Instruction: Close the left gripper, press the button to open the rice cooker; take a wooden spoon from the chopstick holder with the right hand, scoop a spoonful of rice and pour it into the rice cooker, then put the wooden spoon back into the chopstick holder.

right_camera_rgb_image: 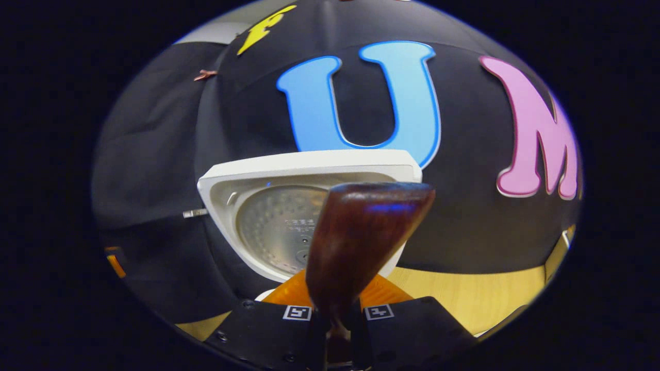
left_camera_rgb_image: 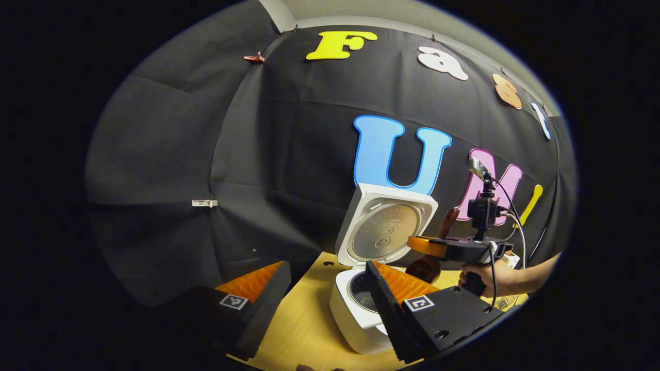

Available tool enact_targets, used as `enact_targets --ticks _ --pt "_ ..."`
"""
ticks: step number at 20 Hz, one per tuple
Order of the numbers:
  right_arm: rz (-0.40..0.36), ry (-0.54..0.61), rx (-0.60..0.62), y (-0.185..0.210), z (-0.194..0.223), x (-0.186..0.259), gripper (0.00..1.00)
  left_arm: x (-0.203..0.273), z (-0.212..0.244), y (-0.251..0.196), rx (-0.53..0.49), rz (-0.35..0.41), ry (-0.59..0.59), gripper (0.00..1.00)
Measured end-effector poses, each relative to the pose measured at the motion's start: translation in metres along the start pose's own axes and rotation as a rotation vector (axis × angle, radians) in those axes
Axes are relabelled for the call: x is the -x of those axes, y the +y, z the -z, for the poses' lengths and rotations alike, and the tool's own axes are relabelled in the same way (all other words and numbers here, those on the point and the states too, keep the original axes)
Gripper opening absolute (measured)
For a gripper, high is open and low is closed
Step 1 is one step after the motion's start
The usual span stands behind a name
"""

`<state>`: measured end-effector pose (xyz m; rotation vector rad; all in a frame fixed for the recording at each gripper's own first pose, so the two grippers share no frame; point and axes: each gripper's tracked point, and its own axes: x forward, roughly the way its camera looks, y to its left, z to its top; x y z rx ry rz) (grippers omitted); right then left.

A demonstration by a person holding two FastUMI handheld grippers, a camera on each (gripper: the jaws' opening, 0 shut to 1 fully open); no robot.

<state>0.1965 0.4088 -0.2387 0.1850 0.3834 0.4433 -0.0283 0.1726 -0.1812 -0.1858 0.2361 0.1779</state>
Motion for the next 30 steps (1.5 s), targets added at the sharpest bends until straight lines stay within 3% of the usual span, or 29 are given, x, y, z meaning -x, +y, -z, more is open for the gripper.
enact_targets --ticks 8,11,13,18,23,30 --pt "-0.103 -0.050 0.508 0.053 0.007 0.002 0.23 -0.005 0.001 -0.004 -0.015 -0.002 0.005 0.94" --pt "-0.116 -0.058 0.607 0.065 0.013 0.004 0.23 -0.007 0.003 -0.010 -0.022 0.004 0.007 0.94" --pt "-0.128 -0.031 0.506 0.065 0.019 0.004 0.22 -0.007 0.003 -0.015 -0.021 0.010 0.008 0.93" --pt "-0.058 0.063 0.015 0.028 0.030 0.001 0.22 -0.001 0.002 -0.019 -0.023 0.014 0.010 0.94" --pt "-0.015 0.054 -0.458 -0.013 0.020 0.003 0.22 0.004 0.002 -0.024 -0.021 0.015 0.013 0.94" --pt "-0.012 -0.021 -0.746 -0.052 -0.013 0.043 0.23 0.001 -0.008 -0.046 -0.024 0.050 0.005 0.94"
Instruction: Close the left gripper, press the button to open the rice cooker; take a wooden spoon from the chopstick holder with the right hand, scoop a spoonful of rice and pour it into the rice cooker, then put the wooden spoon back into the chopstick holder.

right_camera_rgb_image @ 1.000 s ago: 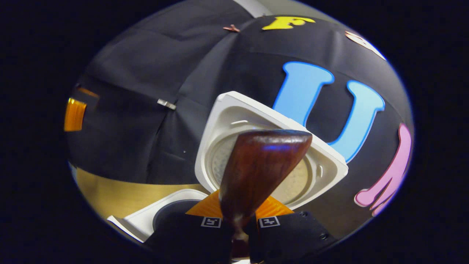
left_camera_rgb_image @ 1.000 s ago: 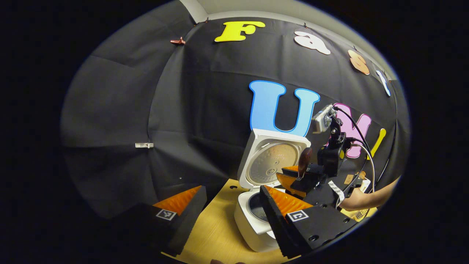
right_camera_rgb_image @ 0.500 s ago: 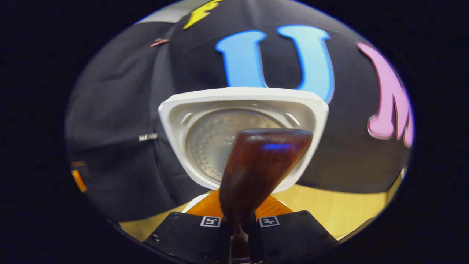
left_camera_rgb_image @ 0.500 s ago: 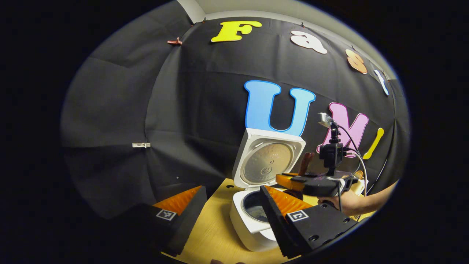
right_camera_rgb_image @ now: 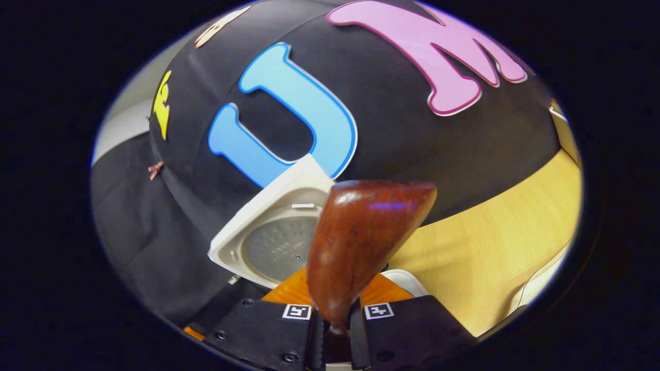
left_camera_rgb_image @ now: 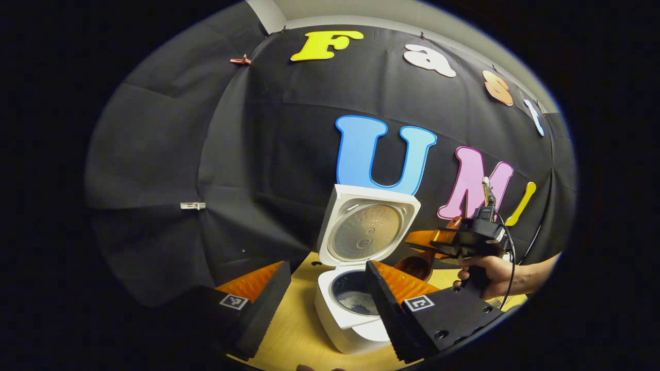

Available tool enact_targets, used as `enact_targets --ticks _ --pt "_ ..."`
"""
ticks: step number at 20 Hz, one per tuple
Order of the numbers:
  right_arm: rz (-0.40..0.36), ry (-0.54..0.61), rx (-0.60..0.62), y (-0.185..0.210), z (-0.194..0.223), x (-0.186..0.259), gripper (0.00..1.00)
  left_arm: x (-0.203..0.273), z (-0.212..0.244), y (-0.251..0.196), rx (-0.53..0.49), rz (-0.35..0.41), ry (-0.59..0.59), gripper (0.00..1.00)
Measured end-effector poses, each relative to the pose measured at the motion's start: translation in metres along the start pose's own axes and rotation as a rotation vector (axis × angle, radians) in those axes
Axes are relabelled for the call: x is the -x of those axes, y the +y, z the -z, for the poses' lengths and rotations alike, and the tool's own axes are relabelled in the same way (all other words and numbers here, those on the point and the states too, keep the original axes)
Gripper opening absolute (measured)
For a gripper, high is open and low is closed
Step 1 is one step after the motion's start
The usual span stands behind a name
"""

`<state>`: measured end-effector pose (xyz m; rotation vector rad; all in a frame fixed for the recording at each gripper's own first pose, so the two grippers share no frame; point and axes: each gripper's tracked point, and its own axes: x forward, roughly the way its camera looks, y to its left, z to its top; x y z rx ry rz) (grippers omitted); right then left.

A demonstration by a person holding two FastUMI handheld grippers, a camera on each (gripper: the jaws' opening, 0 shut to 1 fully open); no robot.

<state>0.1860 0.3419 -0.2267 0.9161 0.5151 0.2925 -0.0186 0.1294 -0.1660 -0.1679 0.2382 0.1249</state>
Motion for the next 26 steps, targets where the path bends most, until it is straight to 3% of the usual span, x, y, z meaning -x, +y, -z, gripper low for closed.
enact_targets --ticks 4,7,9,16,21,26 --pt "-0.014 -0.084 -0.066 -0.013 -0.048 0.040 0.22 -0.003 -0.004 -0.021 -0.016 0.034 -0.005 0.94" --pt "0.001 -0.153 -0.110 -0.044 -0.090 0.074 0.22 -0.006 -0.008 -0.042 -0.018 0.060 -0.009 0.94" --pt "0.071 -0.231 -0.080 -0.100 -0.143 0.129 0.22 -0.011 -0.009 -0.068 -0.040 0.088 -0.010 0.94" --pt "0.235 -0.316 0.059 -0.208 -0.215 0.229 0.22 -0.028 -0.012 -0.114 -0.064 0.121 -0.009 0.94" --pt "0.355 -0.315 0.134 -0.281 -0.229 0.292 0.22 -0.035 -0.016 -0.140 -0.072 0.113 -0.009 0.94" --pt "0.459 -0.244 0.234 -0.353 -0.205 0.327 0.22 -0.034 -0.015 -0.162 -0.088 0.103 0.015 0.94"
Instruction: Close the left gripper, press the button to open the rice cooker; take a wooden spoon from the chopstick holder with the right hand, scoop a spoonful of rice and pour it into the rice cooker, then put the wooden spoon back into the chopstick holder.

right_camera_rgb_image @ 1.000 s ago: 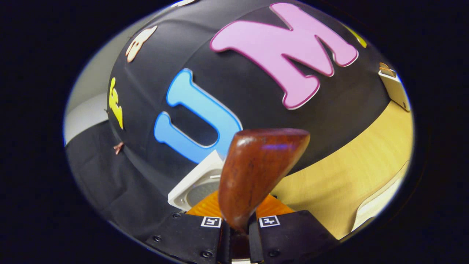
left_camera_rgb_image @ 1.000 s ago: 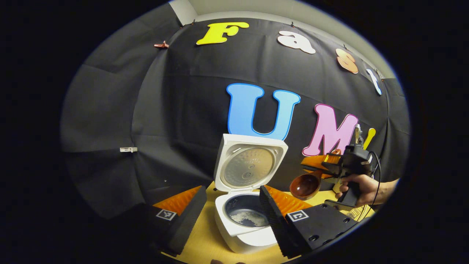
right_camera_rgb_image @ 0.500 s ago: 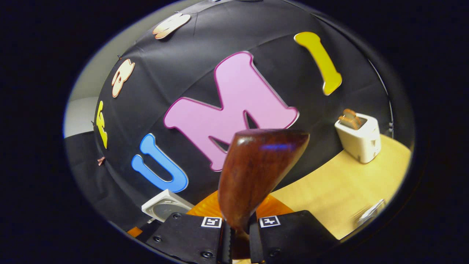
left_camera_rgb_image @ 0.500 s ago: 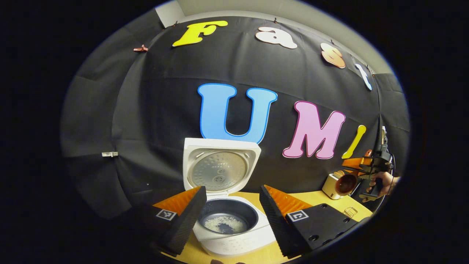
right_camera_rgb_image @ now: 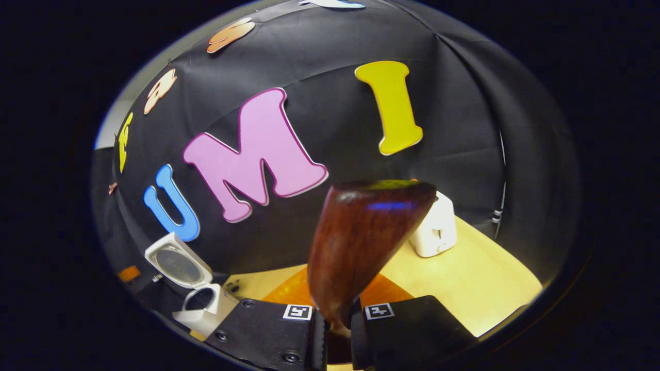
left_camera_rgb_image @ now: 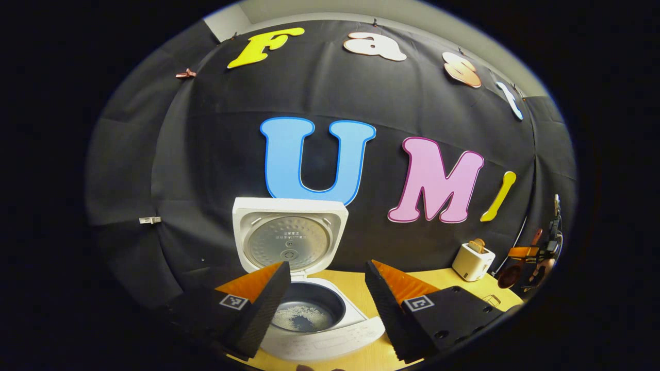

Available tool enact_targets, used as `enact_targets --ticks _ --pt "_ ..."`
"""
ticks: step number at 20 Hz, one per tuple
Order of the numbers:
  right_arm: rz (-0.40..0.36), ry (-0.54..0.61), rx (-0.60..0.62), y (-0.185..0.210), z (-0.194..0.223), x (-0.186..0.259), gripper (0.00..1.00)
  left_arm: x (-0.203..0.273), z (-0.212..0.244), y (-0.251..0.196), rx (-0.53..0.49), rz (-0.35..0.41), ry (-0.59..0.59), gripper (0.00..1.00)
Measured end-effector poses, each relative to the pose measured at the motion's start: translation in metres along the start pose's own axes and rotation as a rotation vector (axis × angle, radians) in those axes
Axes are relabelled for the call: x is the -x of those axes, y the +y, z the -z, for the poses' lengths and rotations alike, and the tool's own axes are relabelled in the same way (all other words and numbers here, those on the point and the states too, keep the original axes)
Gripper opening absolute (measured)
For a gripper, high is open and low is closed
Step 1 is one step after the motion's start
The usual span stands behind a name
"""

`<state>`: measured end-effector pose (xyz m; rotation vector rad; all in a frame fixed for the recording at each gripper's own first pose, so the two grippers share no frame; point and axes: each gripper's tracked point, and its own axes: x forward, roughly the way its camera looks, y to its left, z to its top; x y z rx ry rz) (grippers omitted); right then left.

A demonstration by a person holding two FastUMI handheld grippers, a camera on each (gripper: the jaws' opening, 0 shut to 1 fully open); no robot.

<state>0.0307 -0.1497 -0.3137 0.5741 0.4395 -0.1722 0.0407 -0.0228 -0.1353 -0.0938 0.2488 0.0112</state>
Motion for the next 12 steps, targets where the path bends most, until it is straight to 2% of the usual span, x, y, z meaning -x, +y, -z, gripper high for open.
enact_targets --ticks 6,12 --pt "0.023 0.087 0.066 -0.038 0.053 -0.015 0.22 0.000 -0.007 -0.014 -0.011 -0.027 0.011 0.94" --pt "0.026 0.176 0.071 -0.060 0.101 -0.023 0.23 0.001 -0.003 -0.024 -0.027 -0.048 0.038 0.94"
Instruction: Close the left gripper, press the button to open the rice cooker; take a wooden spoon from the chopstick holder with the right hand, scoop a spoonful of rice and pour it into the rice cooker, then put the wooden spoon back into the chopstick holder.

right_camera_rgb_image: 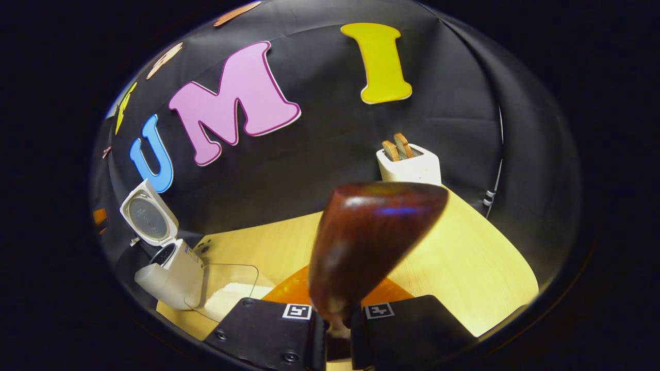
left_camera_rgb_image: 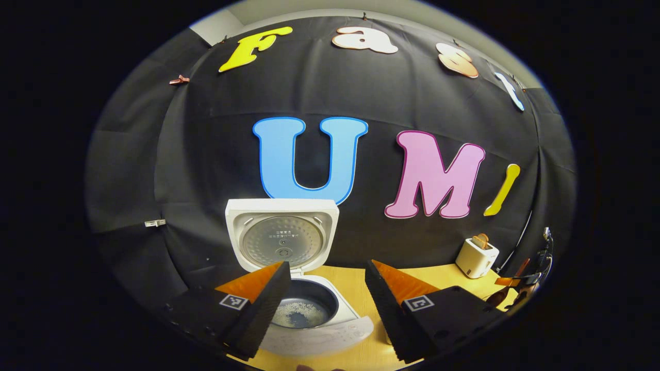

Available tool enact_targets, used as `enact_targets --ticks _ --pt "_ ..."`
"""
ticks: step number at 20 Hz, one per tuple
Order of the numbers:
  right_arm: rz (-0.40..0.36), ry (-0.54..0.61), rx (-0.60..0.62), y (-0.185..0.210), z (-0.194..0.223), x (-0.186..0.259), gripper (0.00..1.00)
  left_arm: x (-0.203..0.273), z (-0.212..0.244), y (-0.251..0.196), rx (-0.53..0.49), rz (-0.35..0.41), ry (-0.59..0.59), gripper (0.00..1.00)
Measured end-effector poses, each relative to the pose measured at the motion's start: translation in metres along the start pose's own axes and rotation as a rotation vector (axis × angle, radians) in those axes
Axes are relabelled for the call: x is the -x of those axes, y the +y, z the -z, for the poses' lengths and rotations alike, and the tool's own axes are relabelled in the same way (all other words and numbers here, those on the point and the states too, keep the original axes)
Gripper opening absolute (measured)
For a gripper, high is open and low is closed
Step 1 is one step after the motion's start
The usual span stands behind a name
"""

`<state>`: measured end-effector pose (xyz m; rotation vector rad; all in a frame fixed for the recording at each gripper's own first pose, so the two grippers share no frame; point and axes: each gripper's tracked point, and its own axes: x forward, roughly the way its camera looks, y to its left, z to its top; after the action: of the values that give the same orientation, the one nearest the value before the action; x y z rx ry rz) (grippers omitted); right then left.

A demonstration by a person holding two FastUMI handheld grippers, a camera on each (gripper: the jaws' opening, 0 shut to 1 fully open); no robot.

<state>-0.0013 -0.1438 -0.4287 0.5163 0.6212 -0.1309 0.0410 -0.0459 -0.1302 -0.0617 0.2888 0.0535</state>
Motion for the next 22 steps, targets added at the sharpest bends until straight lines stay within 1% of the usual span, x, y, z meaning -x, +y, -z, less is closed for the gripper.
enact_targets --ticks 3,7,8,9,10,13,14,15,16,17,20,21,22 --pt "0.007 0.035 -0.004 -0.007 0.016 -0.009 0.22 0.001 0.000 -0.004 0.002 -0.009 0.006 0.94" --pt "0.020 0.071 0.030 -0.015 0.030 -0.015 0.24 0.004 -0.001 -0.006 -0.011 -0.017 0.010 0.94" --pt "0.025 0.069 0.027 -0.017 0.031 -0.017 0.10 0.005 -0.001 -0.005 -0.014 -0.020 0.010 0.94" --pt "0.036 0.063 0.026 -0.021 0.027 -0.016 0.14 0.005 -0.002 -0.004 -0.014 -0.022 0.009 0.94" --pt "0.049 0.057 0.025 -0.026 0.025 -0.017 0.34 0.005 -0.003 -0.003 -0.013 -0.024 0.007 0.94" --pt "0.075 0.046 0.022 -0.035 0.021 -0.011 0.45 0.002 -0.009 -0.003 -0.012 -0.025 -0.006 0.94" --pt "0.079 0.044 0.023 -0.036 0.019 -0.007 0.66 0.000 -0.011 -0.003 -0.014 -0.023 -0.012 0.94" --pt "0.084 0.035 0.018 -0.038 0.015 -0.003 0.75 -0.003 -0.017 -0.003 -0.017 -0.021 -0.024 0.94" --pt "0.087 0.023 0.013 -0.038 0.011 0.003 0.82 -0.008 -0.024 -0.003 -0.020 -0.017 -0.041 0.94" --pt "0.091 0.009 0.005 -0.038 0.007 0.009 0.88 -0.013 -0.034 -0.002 -0.023 -0.015 -0.059 0.94" --pt "0.106 -0.033 -0.010 -0.041 -0.007 0.030 0.93 -0.035 -0.071 0.008 -0.039 -0.025 -0.136 0.93" --pt "0.112 -0.045 -0.017 -0.040 -0.011 0.038 0.95 -0.044 -0.085 0.015 -0.043 -0.037 -0.158 0.93" --pt "0.119 -0.058 -0.026 -0.040 -0.016 0.046 0.95 -0.054 -0.096 0.024 -0.048 -0.056 -0.176 0.94"
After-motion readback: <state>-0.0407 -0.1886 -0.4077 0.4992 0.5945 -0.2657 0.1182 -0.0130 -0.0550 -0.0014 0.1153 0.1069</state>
